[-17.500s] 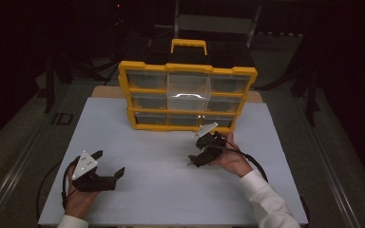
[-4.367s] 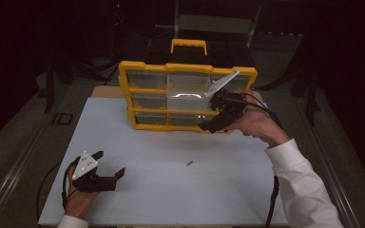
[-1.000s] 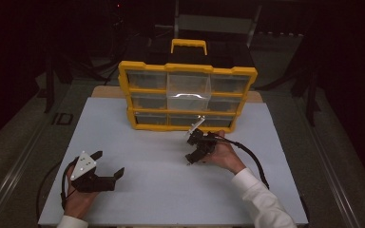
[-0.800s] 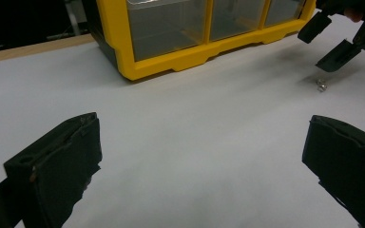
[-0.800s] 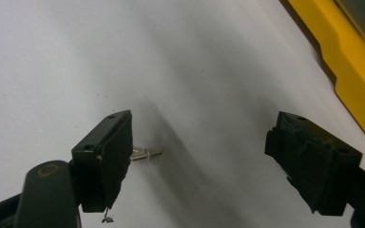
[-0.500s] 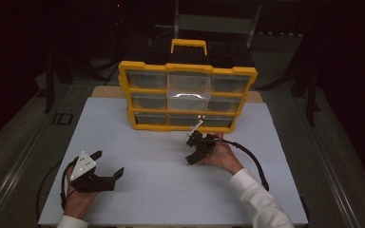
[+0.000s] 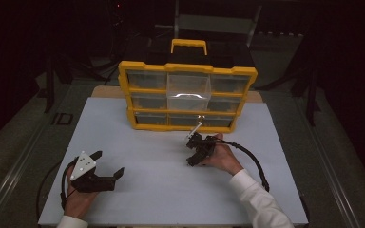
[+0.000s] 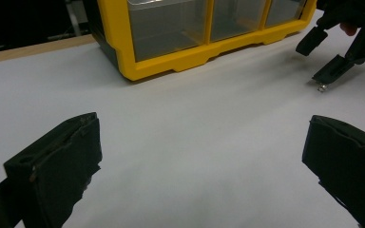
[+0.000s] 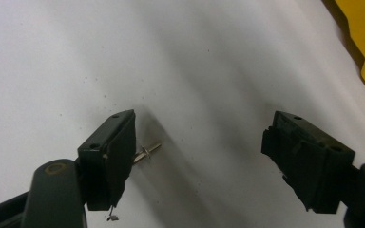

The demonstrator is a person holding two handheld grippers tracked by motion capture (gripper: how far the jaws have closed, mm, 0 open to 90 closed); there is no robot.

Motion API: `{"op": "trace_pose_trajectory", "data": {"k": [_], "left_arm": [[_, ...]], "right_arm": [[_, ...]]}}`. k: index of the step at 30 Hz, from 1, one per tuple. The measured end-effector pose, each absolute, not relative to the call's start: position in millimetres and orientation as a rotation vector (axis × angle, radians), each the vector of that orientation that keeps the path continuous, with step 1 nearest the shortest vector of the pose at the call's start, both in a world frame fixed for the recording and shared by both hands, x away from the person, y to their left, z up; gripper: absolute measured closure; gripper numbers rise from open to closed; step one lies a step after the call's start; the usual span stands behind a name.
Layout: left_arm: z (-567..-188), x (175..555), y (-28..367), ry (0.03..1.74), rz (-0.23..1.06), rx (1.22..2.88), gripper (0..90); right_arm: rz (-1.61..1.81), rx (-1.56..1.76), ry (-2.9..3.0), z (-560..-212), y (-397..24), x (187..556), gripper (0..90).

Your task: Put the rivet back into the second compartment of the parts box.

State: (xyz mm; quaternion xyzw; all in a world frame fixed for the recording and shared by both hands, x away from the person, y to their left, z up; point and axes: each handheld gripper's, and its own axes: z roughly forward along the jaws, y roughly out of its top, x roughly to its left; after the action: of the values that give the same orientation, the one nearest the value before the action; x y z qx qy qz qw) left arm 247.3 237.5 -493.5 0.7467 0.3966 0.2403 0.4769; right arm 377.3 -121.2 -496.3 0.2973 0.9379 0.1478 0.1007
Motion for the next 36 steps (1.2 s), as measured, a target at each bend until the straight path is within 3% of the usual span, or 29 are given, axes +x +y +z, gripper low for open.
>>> {"op": "trace_pose_trajectory", "data": {"k": [8, 25, 36], "left_arm": [[-493.9, 247.6, 236.8, 0.969, 0.585, 1.826, 0.2], [-494.1, 247.8, 236.6, 0.97, 0.585, 1.829, 0.2], [-493.9, 247.6, 236.7, 0.969, 0.585, 1.828, 0.2]], "right_arm": [[0.447, 0.892, 2.781, -495.7, -123.7, 376.2, 33.8], [0.449, 0.826, 2.873, -496.7, -124.5, 370.8, 68.8], [0.43, 0.849, 2.912, -496.1, -126.4, 373.1, 78.5]]}}
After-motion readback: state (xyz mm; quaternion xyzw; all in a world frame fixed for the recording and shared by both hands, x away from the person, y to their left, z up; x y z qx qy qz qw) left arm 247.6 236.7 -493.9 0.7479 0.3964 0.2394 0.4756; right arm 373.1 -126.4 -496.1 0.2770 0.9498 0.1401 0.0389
